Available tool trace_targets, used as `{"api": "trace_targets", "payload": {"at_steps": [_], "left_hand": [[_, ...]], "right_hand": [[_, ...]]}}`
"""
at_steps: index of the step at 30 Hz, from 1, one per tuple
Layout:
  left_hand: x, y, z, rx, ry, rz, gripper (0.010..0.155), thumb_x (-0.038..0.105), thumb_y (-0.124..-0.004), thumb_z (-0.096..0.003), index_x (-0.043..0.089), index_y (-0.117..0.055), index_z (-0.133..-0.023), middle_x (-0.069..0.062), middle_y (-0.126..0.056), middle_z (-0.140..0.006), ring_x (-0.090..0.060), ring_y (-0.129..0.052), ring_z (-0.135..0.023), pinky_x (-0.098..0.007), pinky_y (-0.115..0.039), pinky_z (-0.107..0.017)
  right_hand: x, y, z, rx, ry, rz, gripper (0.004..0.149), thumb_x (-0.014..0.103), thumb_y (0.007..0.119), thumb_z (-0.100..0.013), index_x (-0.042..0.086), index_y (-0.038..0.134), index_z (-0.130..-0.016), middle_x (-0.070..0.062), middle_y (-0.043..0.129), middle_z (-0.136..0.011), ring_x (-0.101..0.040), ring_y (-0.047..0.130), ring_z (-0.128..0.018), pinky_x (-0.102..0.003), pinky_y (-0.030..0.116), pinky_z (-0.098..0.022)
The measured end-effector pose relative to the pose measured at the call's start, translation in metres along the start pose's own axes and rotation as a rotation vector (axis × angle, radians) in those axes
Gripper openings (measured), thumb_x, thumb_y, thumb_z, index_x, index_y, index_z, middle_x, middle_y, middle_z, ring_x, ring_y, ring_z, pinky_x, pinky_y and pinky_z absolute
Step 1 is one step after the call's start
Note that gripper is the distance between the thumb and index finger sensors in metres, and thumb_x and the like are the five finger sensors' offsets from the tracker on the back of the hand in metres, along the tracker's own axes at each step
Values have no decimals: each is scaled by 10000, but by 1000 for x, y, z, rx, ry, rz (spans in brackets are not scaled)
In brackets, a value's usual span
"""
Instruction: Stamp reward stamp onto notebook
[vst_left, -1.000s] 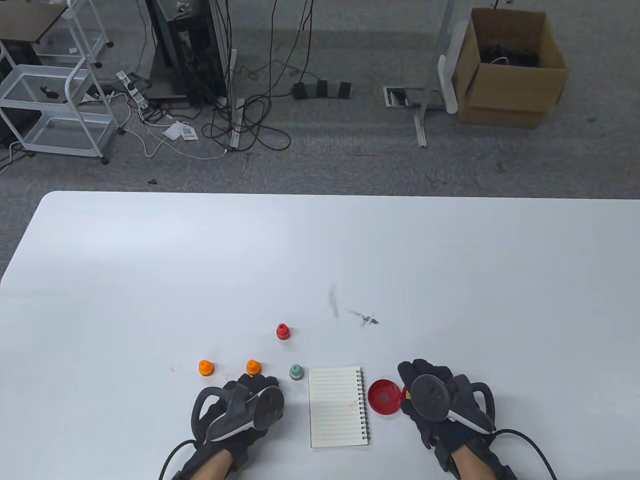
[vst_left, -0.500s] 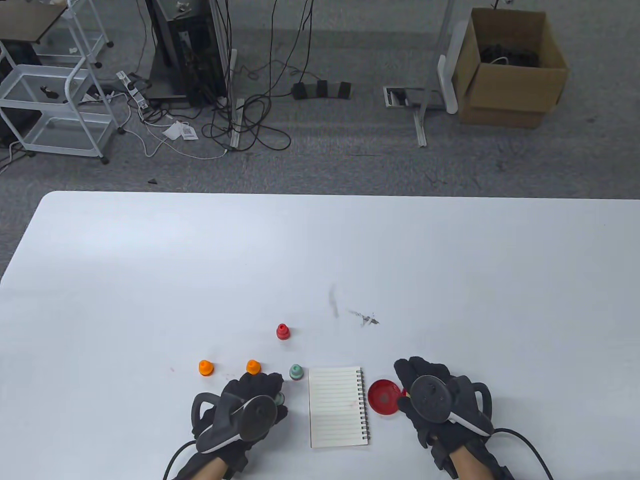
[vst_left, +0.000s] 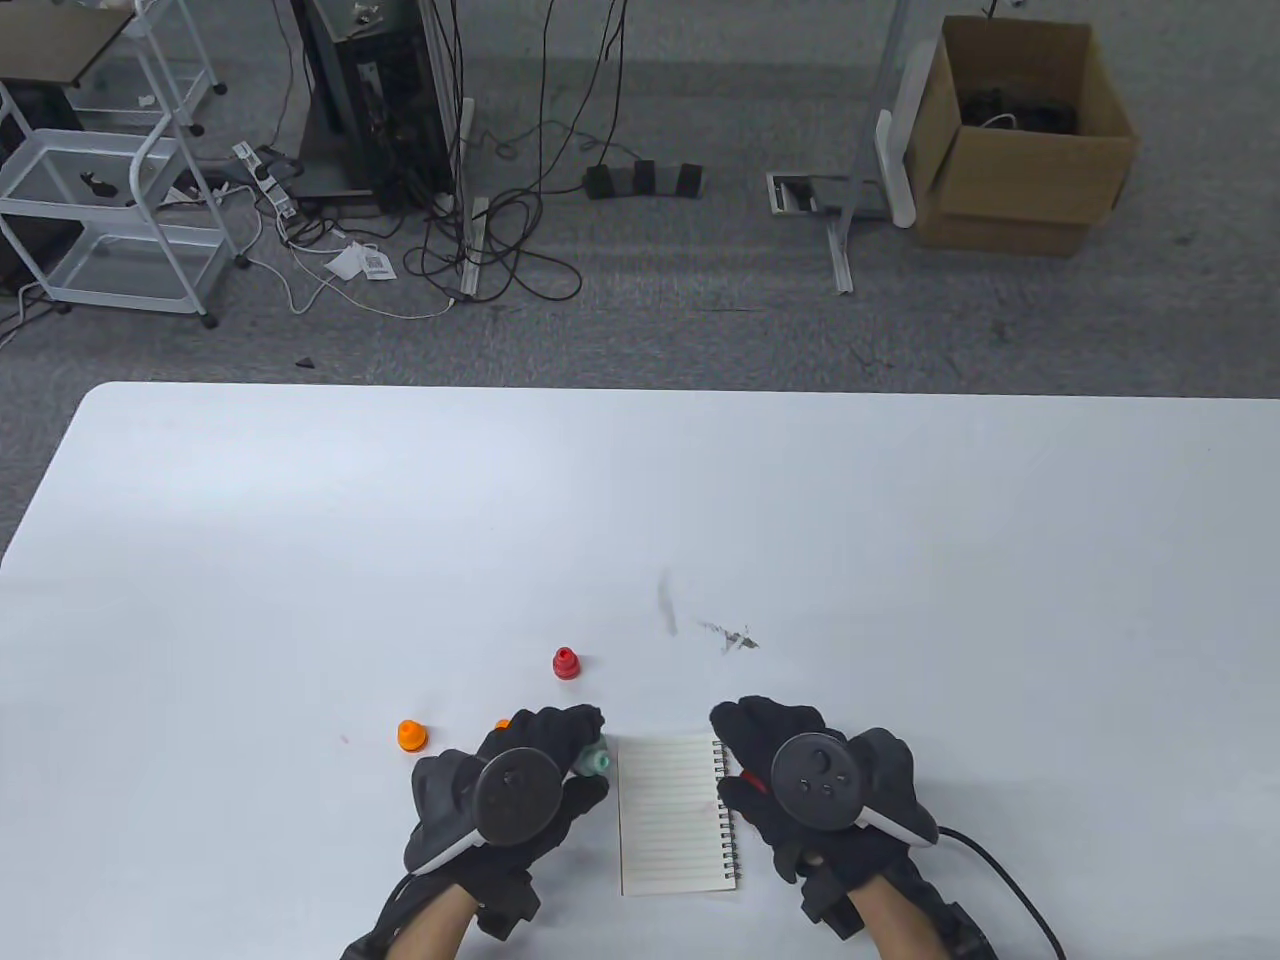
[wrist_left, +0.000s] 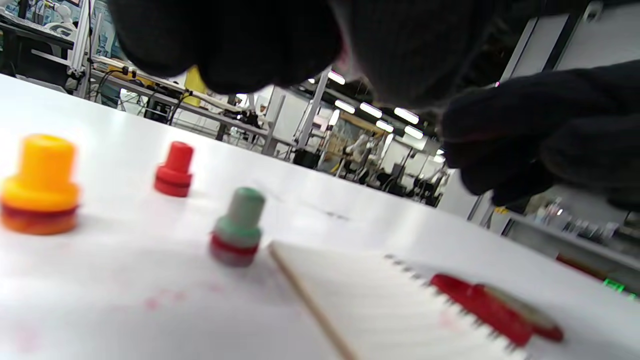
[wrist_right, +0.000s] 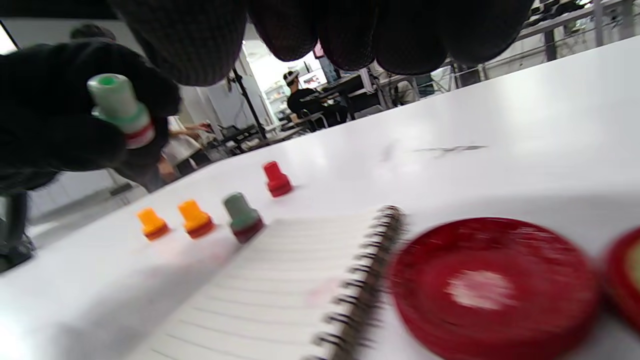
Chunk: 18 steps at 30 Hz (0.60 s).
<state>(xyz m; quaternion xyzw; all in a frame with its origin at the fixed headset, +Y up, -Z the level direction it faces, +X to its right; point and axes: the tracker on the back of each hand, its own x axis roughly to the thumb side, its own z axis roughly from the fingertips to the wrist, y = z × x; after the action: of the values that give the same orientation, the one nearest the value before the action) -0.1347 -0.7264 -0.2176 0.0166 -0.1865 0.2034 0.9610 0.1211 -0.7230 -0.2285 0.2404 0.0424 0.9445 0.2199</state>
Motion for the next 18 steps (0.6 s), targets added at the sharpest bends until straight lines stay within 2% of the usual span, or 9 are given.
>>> {"api": "trace_targets", "payload": {"at_steps": [5,8,10,14,18], "left_hand": [[6,-11,-3,29,-25,44,705,443,-900,-402,239,-617,-1014,20,-863,-776,-194,-923,-661,-436,-835,-608],[5,-28,0,76,-53,52,706,462,-905,-386,223,-647,-998,35,-889,-731,-176,-946,-613,-422,-861,-573],[7,-36,0,43,-78,58,705,464,-905,-380,208,-663,-991,35,-901,-711,-178,-955,-595,-422,-869,-556],[11,-42,2,24,-117,39,708,479,-895,-370,177,-691,-977,33,-920,-693,-178,-971,-573,-419,-882,-536],[8,-40,5,43,-120,97,710,488,-886,-372,177,-691,-979,32,-927,-711,-184,-980,-584,-414,-886,-534]], "right_hand": [[17,11,-12,-98,-40,-207,682,414,801,-435,115,619,-1020,-186,714,-988,-447,841,-732,-527,761,-534],[19,31,-11,-165,-27,-377,660,418,810,-428,97,654,-983,-174,812,-888,-378,940,-608,-464,828,-451],[20,42,-10,-134,4,-438,638,401,831,-416,86,684,-952,-170,844,-835,-358,962,-554,-445,840,-412],[19,49,-6,-168,28,-331,603,378,848,-403,99,699,-916,-134,871,-780,-297,985,-486,-395,860,-372],[17,50,-4,-180,27,-398,568,351,845,-406,106,714,-902,-136,876,-776,-296,986,-478,-390,863,-370]]}}
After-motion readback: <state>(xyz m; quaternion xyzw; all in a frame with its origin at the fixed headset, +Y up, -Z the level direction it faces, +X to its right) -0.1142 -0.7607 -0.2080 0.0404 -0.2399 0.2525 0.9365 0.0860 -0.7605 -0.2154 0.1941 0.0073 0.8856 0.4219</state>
